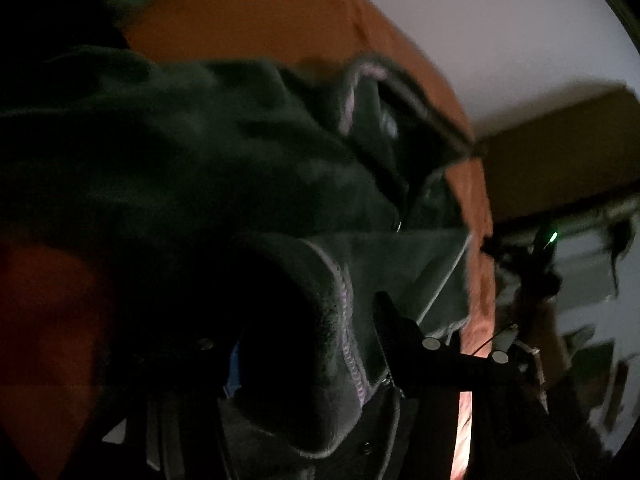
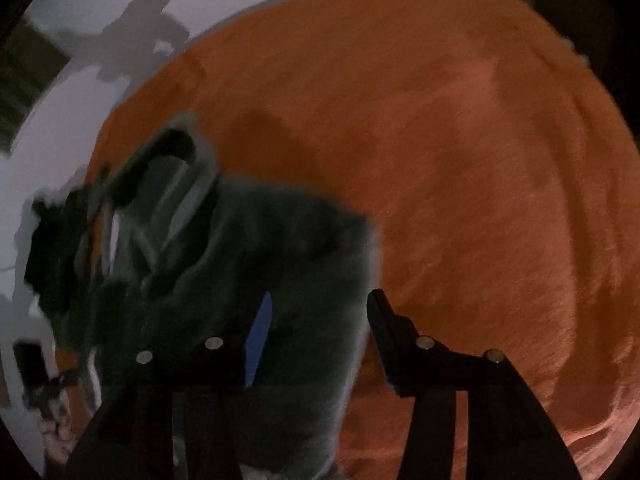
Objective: Fold clothes
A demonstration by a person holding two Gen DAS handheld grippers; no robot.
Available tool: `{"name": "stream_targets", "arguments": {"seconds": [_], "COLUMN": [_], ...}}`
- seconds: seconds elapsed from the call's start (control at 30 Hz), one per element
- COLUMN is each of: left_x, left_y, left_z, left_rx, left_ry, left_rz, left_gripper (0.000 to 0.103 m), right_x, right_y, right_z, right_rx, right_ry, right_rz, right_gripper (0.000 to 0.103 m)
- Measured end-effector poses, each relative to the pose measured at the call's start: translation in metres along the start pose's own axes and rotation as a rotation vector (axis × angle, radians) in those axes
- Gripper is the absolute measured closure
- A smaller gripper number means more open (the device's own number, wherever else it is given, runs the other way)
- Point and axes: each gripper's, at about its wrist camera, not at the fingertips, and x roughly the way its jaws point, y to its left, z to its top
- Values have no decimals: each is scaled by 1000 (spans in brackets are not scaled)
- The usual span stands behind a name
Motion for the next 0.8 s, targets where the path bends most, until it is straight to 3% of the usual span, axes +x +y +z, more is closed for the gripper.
{"name": "stream_targets", "arguments": {"seconds": [0.03,0.07,0.1,0.23,0.27,0.37,0.43,0.5,0.57,0.67,0.8], "left_x": [6,9,10,-20,-23,-14,-9,-8,-17,-45,-63], "left_y": [-1,-3,-5,8,17,58,71,79,72,48,18], "left_z": [0,0,0,12,17,30,30,28,24,10,-12], "left_rx": [7,14,17,-82,-121,-302,-364,-395,-350,-191,-26], "left_ry": [2,-14,-25,-230,-248,-222,-189,-158,-148,-161,-132], "left_rz": [-3,-13,-21,-55,-60,-94,-126,-149,-123,-59,-35], "left_gripper": [49,88,96,95,94,90,88,79,67,54,46], "right_x": [5,9,10,5,6,10,20,27,27,14,24], "right_y": [6,13,16,28,30,27,24,25,31,50,65], "right_z": [-1,-2,-3,-12,-11,-12,-13,-15,-19,-29,-46], "right_rx": [-15,-29,-30,-16,-14,-22,-9,-6,-28,-132,-207], "right_ry": [15,27,26,8,-3,-19,-7,0,-15,-76,21], "right_rz": [-6,-16,-11,6,7,-29,-23,-30,-59,-80,-52], "right_gripper": [55,55,55,55,55,55,55,55,55,55,55]}}
